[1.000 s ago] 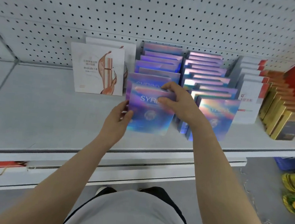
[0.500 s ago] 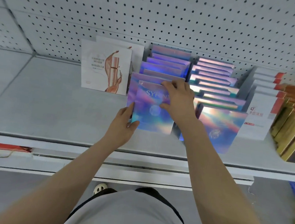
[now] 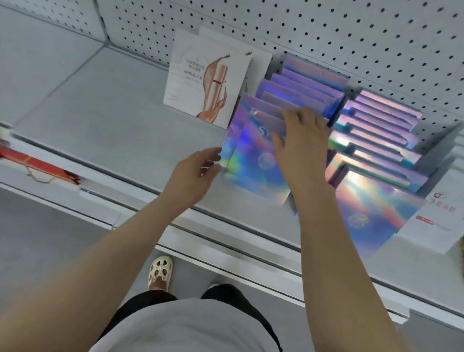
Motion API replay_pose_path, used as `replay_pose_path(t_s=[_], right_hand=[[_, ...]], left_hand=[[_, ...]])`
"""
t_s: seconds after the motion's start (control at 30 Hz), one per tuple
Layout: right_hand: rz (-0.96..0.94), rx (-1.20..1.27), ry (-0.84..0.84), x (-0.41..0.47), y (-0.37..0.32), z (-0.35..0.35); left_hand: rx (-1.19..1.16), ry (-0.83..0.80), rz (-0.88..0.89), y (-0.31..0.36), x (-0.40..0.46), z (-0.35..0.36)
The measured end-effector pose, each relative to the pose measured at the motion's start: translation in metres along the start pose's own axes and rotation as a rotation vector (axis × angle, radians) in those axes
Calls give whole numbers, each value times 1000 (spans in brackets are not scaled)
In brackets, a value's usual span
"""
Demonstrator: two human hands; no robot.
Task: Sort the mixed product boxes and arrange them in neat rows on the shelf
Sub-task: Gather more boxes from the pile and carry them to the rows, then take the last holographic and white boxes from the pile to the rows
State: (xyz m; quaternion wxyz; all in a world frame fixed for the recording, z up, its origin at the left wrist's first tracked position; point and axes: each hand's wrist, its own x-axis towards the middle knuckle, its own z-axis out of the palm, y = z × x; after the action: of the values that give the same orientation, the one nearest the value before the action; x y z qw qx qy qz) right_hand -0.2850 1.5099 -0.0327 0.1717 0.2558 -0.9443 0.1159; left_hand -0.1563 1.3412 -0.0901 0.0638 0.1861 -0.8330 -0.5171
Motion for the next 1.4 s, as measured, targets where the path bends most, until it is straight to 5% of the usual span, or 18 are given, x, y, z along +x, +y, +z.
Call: replay_pose_path(t_s=[0.4,0.87,1.4], right_hand=[[-329,389,-155,-55,-164,82],[-558,571,-375,-24,-486,148],[-649,647,-426,112,-774,241]], left_hand=[[-13,427,-271,-94,-97,-129],[17,731,-473,-232,-170,-393],[46,823,-521,-359,-65,-656]])
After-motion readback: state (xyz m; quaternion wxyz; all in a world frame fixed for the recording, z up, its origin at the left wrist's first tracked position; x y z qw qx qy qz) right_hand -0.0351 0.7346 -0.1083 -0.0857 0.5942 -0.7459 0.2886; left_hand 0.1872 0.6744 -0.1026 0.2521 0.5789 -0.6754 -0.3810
